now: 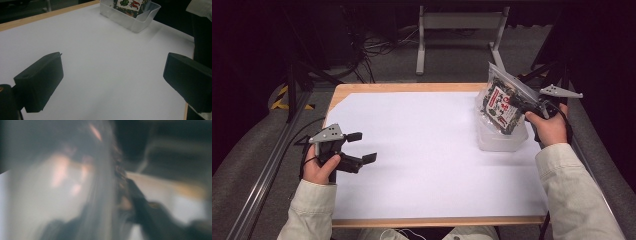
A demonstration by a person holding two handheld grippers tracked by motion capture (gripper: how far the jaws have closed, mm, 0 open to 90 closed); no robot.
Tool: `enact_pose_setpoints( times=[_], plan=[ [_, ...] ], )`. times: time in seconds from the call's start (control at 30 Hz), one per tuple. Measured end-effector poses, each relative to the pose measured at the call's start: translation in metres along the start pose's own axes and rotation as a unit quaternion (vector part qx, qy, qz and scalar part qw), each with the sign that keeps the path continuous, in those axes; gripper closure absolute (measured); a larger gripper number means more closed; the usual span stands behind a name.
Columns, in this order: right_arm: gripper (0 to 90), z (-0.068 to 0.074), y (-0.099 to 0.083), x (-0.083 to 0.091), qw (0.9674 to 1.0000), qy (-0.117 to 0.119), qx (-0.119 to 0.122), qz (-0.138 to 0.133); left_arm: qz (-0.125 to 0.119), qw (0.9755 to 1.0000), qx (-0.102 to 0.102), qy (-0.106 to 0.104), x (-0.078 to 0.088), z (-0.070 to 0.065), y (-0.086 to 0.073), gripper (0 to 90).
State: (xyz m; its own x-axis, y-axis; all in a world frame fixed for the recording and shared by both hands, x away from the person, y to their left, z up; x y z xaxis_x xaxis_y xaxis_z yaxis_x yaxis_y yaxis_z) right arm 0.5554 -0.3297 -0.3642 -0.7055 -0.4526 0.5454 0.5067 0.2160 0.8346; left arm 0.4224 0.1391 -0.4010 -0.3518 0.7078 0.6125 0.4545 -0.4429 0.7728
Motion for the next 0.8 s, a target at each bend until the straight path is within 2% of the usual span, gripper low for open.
enact_pose_setpoints(
  times=[0.07, 0.27, 0.4, 0.53, 0.73, 0.8],
  plan=[
    [74.0, -0.001, 0.001, 0.0, 1.0, -0.002, -0.004, 0.002, 0.001, 1.0, 0.004, -0.003, -0.001, -0.001, 0.0, 3.6],
    [59.7, -0.015, 0.005, 0.008, 0.9994, -0.031, -0.015, -0.003, 0.004, 1.0, 0.006, -0.005, -0.001, 0.0, -0.002, 3.6],
    [55.9, -0.022, 0.004, 0.012, 0.9988, -0.042, -0.023, -0.008, 0.005, 1.0, 0.005, -0.003, -0.003, 0.0, -0.002, 3.6],
    [47.8, -0.032, 0.0, 0.015, 0.9978, -0.061, -0.027, -0.008, 0.007, 1.0, 0.003, -0.002, -0.004, 0.001, -0.003, 3.5],
    [41.9, -0.035, -0.002, 0.015, 0.9973, -0.065, -0.031, -0.012, 0.009, 0.9999, 0.008, -0.003, -0.005, 0.002, -0.004, 3.6],
    [40.3, -0.034, -0.002, 0.016, 0.9974, -0.063, -0.03, -0.015, 0.01, 0.9999, 0.009, 0.003, -0.006, 0.004, -0.005, 3.8]
  ],
)
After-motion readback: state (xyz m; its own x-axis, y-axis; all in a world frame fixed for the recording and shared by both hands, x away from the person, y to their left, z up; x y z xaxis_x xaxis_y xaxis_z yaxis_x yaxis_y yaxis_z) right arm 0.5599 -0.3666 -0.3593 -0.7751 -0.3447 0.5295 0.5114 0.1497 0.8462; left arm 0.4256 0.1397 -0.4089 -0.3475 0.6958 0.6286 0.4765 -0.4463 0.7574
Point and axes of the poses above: each handheld gripper's, and its own axes: x roughly backward along the jaws, y roughly out of its top, z roughly to its left, the point moved 10 cm from there along -x, roughly forward along the jaws, and after that the axes turned 13 degrees about z, right-handed, at the moved point
